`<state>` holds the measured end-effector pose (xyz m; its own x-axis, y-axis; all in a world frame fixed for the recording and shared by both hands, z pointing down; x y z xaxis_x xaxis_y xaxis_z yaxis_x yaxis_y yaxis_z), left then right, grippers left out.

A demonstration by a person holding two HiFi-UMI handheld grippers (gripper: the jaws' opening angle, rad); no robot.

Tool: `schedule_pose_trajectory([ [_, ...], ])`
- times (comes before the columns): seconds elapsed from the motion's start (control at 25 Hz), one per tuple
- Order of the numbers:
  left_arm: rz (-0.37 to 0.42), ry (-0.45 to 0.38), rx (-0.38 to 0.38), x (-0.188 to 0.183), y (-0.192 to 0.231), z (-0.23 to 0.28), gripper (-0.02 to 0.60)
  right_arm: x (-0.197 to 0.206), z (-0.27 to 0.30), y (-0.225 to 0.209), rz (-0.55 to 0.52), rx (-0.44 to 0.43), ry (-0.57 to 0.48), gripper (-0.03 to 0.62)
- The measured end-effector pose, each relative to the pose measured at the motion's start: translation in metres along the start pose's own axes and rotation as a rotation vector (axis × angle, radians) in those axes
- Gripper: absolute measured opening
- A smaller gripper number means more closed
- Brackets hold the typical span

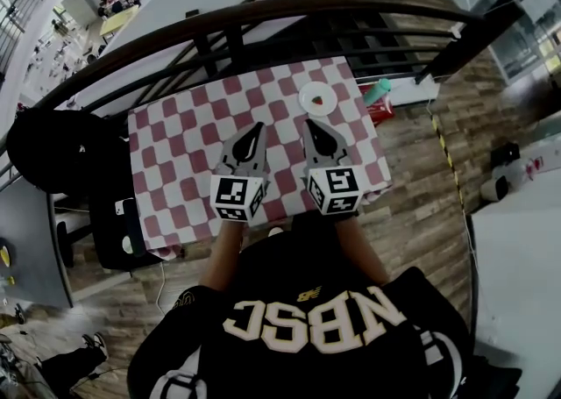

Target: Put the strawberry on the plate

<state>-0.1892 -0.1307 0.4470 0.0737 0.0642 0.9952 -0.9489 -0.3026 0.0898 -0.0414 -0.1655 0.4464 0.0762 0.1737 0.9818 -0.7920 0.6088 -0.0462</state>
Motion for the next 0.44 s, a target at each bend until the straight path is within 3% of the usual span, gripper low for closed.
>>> schedule_pose_trajectory([
  [0.44,0.002,0.006,-0.002,-0.004,0.006,0.018,0.011,-0.006,0.017,-0.004,-0.014,-0.027,0.004,0.018],
])
Point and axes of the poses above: the fingertips, and each gripper's own axes: z forward along the fingers, y to its left, x out of its underside, the point moved 6 cm from there along -z, backward along the fingers, and after that the axes turned 1 degree about y, right-handed, at the moved point
